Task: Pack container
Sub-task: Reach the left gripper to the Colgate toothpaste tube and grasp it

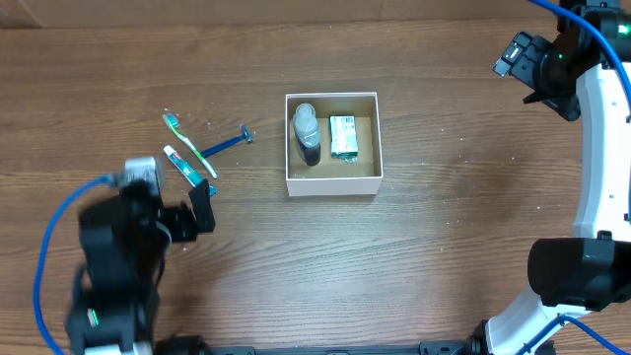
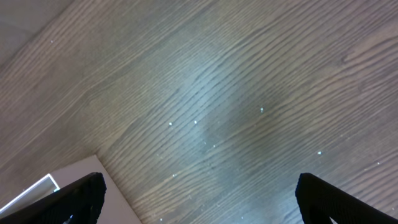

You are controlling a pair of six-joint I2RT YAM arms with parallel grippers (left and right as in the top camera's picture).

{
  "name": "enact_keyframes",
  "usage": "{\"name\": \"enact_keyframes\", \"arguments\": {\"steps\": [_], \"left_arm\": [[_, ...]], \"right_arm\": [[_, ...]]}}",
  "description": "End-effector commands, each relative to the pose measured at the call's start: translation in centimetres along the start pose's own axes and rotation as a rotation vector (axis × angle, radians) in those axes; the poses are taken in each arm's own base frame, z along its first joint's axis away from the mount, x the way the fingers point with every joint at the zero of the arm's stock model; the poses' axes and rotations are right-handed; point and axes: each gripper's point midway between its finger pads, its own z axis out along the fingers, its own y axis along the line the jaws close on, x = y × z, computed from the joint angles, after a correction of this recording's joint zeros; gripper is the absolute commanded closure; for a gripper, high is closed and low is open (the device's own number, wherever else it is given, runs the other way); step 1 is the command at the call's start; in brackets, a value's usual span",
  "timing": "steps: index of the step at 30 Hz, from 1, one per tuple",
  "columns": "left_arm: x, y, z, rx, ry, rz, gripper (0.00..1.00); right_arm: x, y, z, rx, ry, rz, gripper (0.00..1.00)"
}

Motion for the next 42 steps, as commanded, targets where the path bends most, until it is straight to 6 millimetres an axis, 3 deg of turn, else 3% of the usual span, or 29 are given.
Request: {"name": "enact_keyframes", "arguments": {"steps": [1,4,8,14,17,21,25,32,42], "left_arm": [[-2.6,-1.6,1.5,0.072,0.177,-0.043,0.0],[-1.8,-1.9,3.4,0.091,0.343,-0.08,0.0],[0.8,-1.1,7.3,0.065,0.497,-0.159,0.0],[2.6,-1.7,12.1,0.146,0.577,-0.178,0.0],[3.1,-0.5,14.1,0.058,0.585,-0.293,0.0],[4.6,3.9,14.6,-0.251,0.592,-0.464,0.0],[5.5,6.6,14.5,-0.433,0.578,-0.504,0.0],[5.5,8.0,16.9,-0.48,0.532,-0.506,0.06],[10.5,10.3,20.1,-0.529,0.658,-0.593,0.06]], "right_arm": [[-0.3,-0.1,-0.4,0.003,-0.017,0.001,0.0],[-0.3,-0.1,-0.4,0.003,-0.017,0.001,0.0],[-0.3,-0.1,-0.4,0.003,-0.017,0.001,0.0],[-0.3,-0.1,-0.4,0.003,-0.017,0.001,0.0],[-0.3,-0.1,-0.4,0.003,-0.017,0.001,0.0],[-0.3,-0.1,-0.4,0.003,-0.017,0.001,0.0],[-0.3,-0.1,-0.4,0.003,-0.017,0.001,0.0],[-0.3,-0.1,-0.4,0.003,-0.017,0.001,0.0],[-0.3,-0.1,-0.4,0.003,-0.017,0.001,0.0]]}}
